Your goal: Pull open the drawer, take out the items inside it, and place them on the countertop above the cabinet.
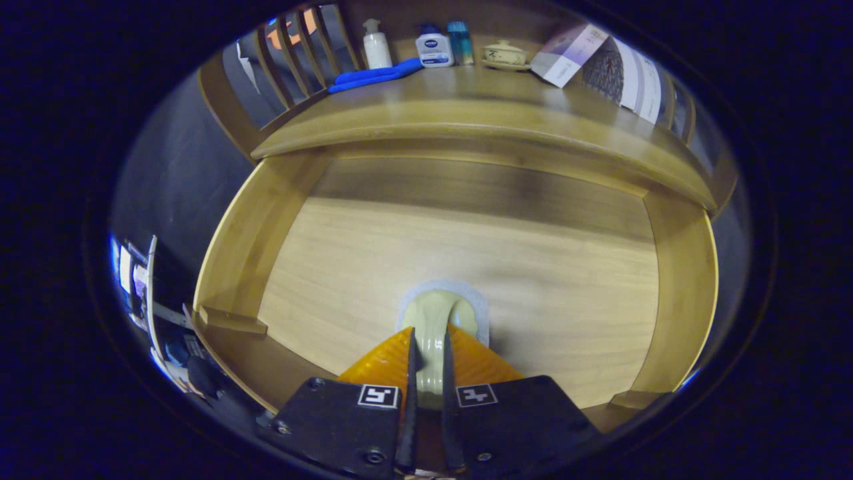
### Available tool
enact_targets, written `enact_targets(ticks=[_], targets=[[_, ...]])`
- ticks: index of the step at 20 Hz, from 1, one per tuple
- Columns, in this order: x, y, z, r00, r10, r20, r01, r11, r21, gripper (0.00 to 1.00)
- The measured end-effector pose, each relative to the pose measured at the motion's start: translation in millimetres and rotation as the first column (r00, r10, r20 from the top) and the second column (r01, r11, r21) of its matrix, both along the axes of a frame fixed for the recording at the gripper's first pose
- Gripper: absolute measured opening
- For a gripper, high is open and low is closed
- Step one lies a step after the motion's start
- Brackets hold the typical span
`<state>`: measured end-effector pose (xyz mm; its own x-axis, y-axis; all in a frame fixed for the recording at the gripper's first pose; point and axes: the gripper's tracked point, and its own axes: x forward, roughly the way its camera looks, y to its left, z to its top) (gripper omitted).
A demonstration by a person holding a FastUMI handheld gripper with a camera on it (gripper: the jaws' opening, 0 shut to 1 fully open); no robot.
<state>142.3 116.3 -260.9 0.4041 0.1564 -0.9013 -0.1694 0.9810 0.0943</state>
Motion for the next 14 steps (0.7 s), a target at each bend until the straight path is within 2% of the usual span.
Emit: enact_targets(ticks=[8,14], targets=[[16.7,7.0,59.9,0.996,0.015,0.083,-0.017,1.0,0.017,0.18],[54.6,2.0,111.0,0.988,0.002,0.154,-0.005,1.0,0.019,0.18]])
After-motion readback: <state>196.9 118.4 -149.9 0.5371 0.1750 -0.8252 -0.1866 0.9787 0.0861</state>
